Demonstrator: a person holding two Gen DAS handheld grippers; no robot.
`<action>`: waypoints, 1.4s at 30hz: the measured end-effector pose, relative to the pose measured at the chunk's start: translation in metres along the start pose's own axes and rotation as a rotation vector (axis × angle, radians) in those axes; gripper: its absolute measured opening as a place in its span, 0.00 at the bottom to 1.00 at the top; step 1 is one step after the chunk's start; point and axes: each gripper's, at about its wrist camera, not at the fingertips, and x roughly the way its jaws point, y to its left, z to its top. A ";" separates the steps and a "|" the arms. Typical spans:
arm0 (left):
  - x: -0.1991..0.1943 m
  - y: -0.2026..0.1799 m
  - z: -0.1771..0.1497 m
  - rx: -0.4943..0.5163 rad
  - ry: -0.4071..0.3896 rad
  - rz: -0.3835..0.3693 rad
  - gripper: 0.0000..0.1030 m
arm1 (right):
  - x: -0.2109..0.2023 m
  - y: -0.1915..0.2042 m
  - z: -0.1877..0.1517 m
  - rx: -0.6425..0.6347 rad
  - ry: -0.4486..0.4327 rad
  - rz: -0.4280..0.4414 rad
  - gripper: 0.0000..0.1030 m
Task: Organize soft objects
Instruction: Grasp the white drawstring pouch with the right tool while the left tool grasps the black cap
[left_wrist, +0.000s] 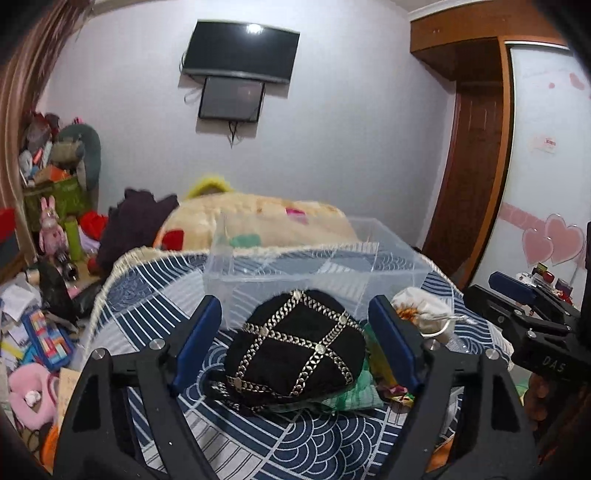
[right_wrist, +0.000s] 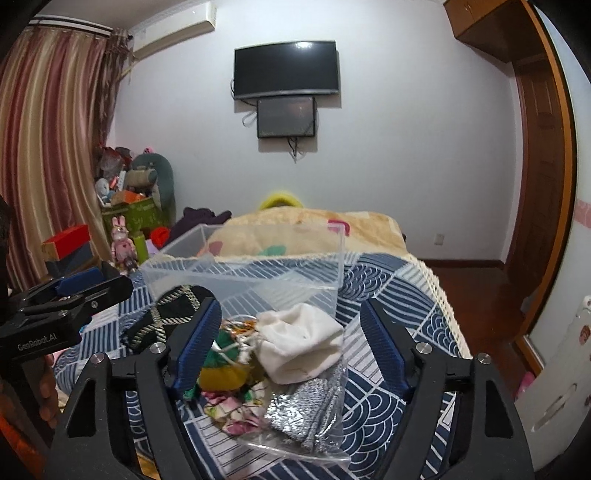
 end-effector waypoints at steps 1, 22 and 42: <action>0.005 0.000 -0.001 -0.002 0.012 -0.002 0.79 | 0.004 -0.002 -0.002 0.008 0.013 -0.001 0.73; 0.042 -0.005 -0.035 0.023 0.125 -0.028 0.26 | 0.032 -0.002 -0.022 0.030 0.115 0.056 0.25; -0.013 0.008 0.017 0.007 -0.029 -0.069 0.17 | 0.006 -0.009 0.007 0.016 -0.011 0.043 0.19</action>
